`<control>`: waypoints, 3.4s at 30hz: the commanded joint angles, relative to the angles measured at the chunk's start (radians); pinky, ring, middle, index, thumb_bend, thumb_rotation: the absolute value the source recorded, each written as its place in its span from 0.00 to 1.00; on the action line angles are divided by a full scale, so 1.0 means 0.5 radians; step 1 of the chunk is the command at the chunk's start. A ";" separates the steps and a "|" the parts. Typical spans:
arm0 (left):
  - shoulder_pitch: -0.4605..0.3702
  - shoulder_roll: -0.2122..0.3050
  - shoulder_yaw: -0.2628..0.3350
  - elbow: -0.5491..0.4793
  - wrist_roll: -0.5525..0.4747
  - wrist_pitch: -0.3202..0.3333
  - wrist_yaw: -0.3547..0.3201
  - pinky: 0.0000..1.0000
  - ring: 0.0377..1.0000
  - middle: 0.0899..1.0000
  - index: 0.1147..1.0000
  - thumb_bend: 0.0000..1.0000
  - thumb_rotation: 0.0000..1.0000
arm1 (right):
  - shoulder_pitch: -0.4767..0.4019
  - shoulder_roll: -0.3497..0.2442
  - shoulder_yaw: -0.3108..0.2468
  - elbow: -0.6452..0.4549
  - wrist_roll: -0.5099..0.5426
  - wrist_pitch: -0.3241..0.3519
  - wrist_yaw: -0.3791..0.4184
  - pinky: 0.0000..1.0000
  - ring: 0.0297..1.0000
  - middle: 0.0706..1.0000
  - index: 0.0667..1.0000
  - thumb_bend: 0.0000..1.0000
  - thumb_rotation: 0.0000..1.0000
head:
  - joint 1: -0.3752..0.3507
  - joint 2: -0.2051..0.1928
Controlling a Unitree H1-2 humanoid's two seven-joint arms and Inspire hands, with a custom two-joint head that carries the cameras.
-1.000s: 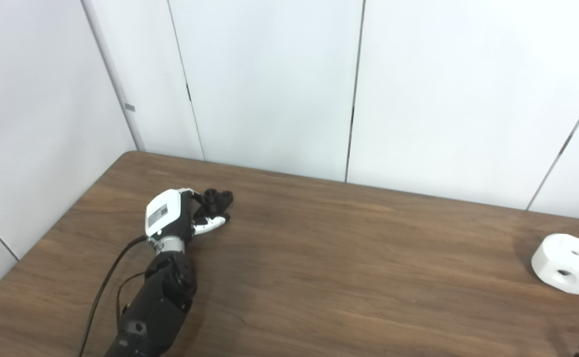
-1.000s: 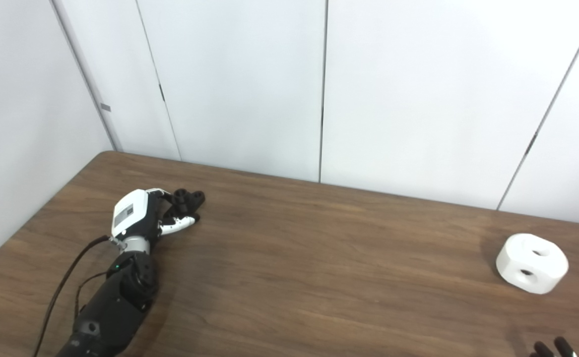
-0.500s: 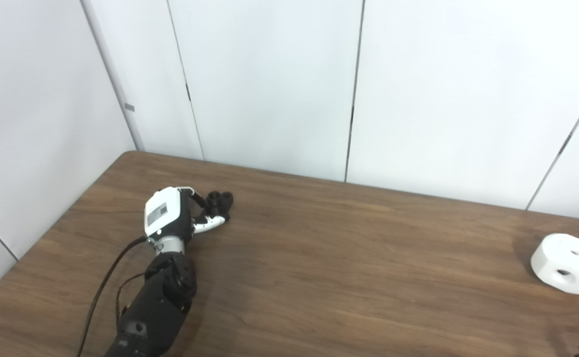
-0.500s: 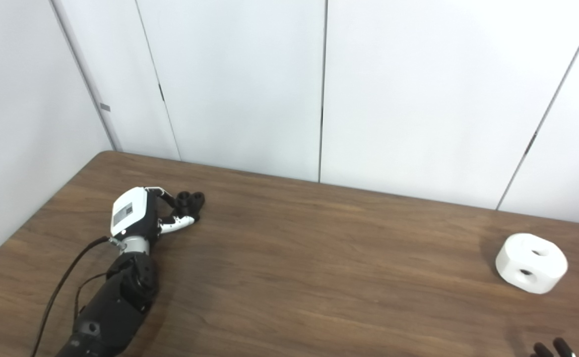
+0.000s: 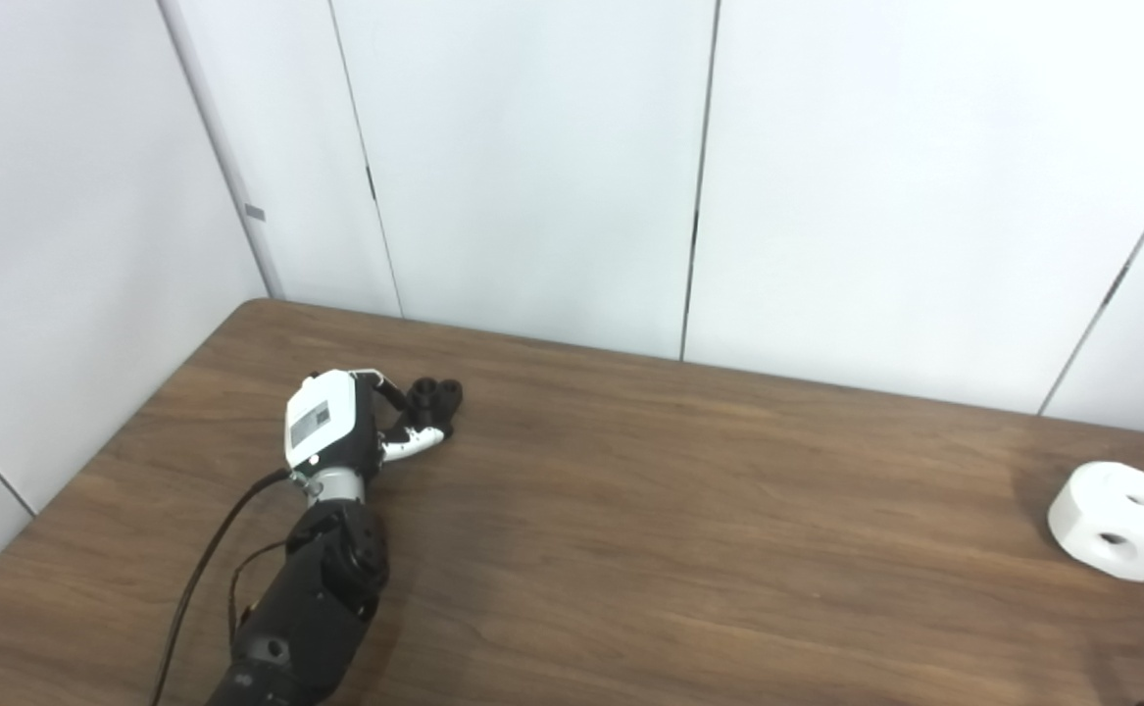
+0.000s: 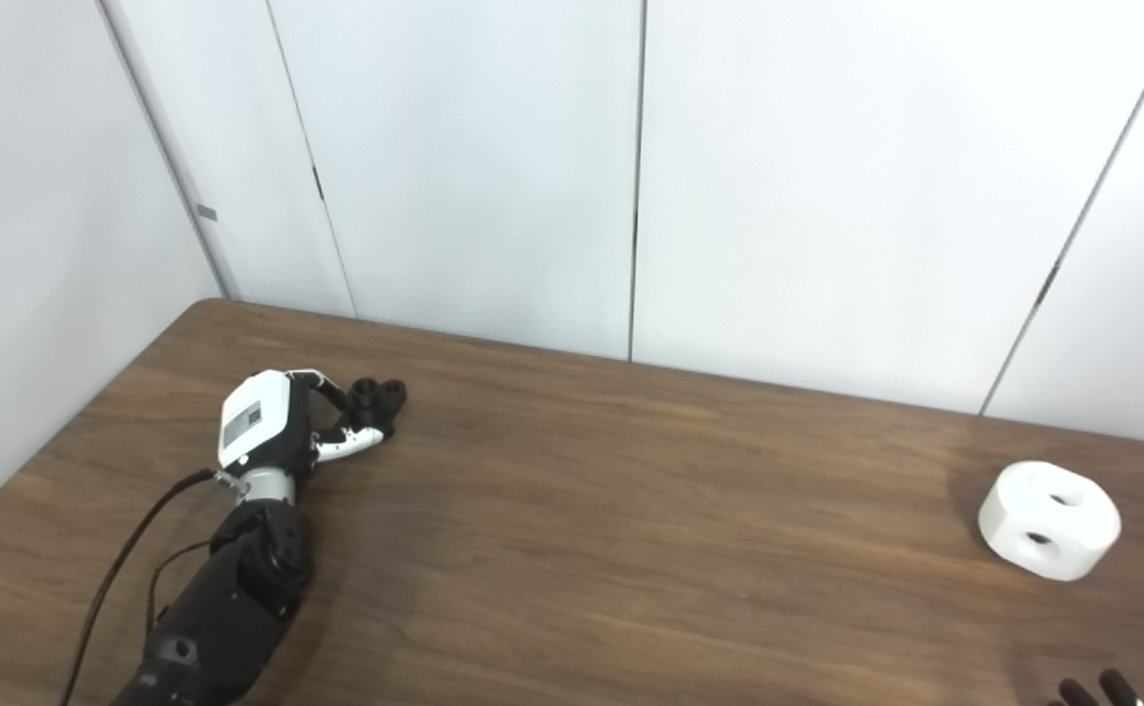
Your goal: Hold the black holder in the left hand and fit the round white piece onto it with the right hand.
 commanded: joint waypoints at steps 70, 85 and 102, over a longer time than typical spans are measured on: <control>1.021 -0.240 -0.815 -1.630 0.408 -0.534 -1.088 0.89 0.85 0.76 0.42 0.51 0.06 | -0.256 0.177 0.300 -0.700 -0.269 0.748 -0.258 0.92 0.92 0.92 0.96 0.65 1.00 | -0.776 0.643; 1.047 -0.279 -0.886 -1.519 0.619 -0.670 -1.023 0.89 0.84 0.75 0.42 0.51 0.05 | -0.278 0.121 0.174 -0.777 -0.214 0.831 -0.261 0.92 0.91 0.92 0.96 0.63 1.00 | -0.853 0.677; 1.100 -0.226 -0.849 -1.452 0.633 -0.748 -0.959 0.86 0.84 0.74 0.42 0.52 0.05 | -0.606 -0.120 0.120 -0.733 -0.679 0.869 -0.275 0.91 0.93 0.91 0.94 0.60 0.79 | -1.253 0.433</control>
